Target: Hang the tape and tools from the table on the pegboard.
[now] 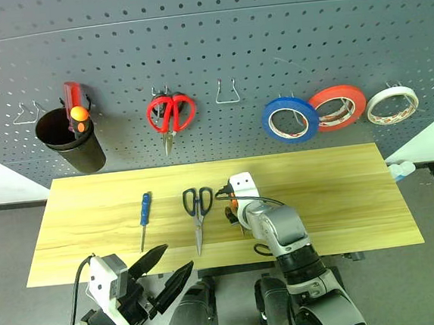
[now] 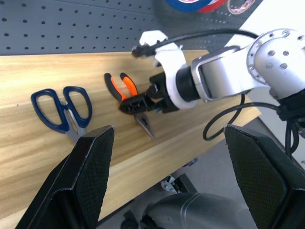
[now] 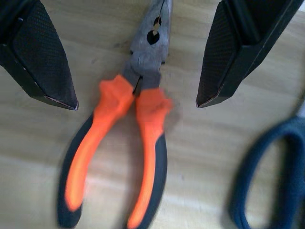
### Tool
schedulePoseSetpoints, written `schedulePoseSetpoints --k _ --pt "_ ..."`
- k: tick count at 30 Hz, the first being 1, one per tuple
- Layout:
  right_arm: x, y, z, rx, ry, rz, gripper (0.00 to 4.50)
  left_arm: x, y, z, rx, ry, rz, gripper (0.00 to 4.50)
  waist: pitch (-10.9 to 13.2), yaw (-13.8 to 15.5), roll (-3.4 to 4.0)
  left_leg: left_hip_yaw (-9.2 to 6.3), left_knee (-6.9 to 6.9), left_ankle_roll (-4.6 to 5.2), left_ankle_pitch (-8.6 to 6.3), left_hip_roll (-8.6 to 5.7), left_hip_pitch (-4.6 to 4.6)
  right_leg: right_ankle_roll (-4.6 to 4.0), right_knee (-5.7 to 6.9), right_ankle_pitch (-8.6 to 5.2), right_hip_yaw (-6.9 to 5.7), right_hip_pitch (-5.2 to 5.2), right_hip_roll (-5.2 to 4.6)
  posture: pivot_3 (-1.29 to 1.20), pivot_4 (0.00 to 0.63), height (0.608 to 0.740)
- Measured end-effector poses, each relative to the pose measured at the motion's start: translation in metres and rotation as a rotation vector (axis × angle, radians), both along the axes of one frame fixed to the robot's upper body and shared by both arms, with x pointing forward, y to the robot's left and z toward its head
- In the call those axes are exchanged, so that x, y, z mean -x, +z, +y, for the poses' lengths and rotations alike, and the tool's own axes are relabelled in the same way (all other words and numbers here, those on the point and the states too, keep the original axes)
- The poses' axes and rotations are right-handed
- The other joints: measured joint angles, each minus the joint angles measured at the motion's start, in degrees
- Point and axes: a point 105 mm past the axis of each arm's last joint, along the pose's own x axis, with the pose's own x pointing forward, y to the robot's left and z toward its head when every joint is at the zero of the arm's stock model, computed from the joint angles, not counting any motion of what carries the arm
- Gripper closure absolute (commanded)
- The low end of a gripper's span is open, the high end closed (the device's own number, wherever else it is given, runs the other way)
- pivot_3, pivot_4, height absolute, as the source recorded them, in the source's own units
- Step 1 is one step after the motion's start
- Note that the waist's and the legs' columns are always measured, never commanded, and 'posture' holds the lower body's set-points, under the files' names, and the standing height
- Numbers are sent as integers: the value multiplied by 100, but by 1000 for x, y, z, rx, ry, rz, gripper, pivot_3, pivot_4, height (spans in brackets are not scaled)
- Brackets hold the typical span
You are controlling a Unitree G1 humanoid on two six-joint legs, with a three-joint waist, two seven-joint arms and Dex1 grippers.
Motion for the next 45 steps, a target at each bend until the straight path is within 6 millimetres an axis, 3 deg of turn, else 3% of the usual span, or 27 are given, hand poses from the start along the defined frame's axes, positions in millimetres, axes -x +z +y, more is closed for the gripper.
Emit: schedulePoseSetpoints --k 11,20,23,28,45 --pt "-16 5 3 7 18 -34 359 8 0 -5 9 13 17 653 46 -106 -14 10 4 -31 20 2 -31 -1 18 1 4 -17 0 -15 336 717" --pt "-18 6 4 -2 30 -37 359 10 0 -5 0 29 15 653 56 -104 -11 10 5 -7 6 3 -32 -1 19 1 4 -19 0 -15 346 717" --pt "-17 6 4 -2 30 -36 900 11 -1 -6 1 28 22 653 59 -103 -10 11 5 -6 5 3 -32 -1 19 1 4 -19 0 -18 351 717" --pt "-17 6 4 -1 31 -36 2429 13 -3 -5 2 37 33 653 64 -104 -8 11 5 -5 5 4 -32 -1 19 1 4 -19 0 -17 354 717" --pt "-19 9 9 -21 54 -58 2422 6 2 -6 -3 36 -4 653 68 -103 -4 11 4 -6 5 4 -33 -2 19 1 4 -22 1 -21 321 717"
